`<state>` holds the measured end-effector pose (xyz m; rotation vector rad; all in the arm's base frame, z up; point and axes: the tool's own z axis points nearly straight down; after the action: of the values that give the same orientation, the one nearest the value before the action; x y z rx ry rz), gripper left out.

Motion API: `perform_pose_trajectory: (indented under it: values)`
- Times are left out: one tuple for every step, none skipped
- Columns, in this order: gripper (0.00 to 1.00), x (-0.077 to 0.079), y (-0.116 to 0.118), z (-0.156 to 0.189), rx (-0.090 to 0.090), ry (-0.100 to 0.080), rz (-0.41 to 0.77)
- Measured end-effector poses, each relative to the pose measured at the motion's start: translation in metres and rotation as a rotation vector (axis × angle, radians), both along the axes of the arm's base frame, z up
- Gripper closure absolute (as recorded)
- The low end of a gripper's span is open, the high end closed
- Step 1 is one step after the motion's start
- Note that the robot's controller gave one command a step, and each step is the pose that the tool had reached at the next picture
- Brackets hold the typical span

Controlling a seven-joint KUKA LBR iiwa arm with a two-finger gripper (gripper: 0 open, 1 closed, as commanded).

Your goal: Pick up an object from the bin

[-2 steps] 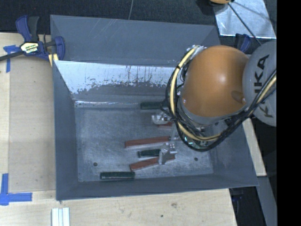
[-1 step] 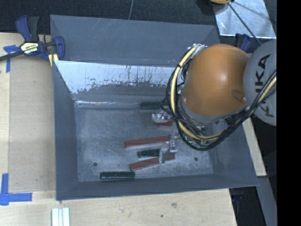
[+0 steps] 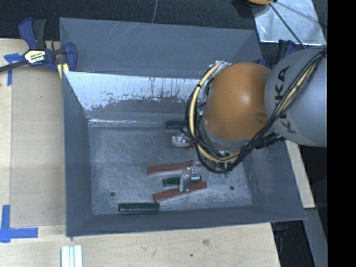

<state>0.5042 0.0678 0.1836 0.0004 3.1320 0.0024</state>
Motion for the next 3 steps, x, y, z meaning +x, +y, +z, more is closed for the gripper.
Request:
perform_pose_trajectory:
  values:
    - [1.0, 0.017, -0.003, -0.104, 0.002, -0.003, -0.247]
    - [1.0, 0.017, -0.003, -0.104, 0.002, -0.003, -0.247]
    - [1.0, 0.039, -0.01, 0.043, 0.0, 0.006, -0.28]
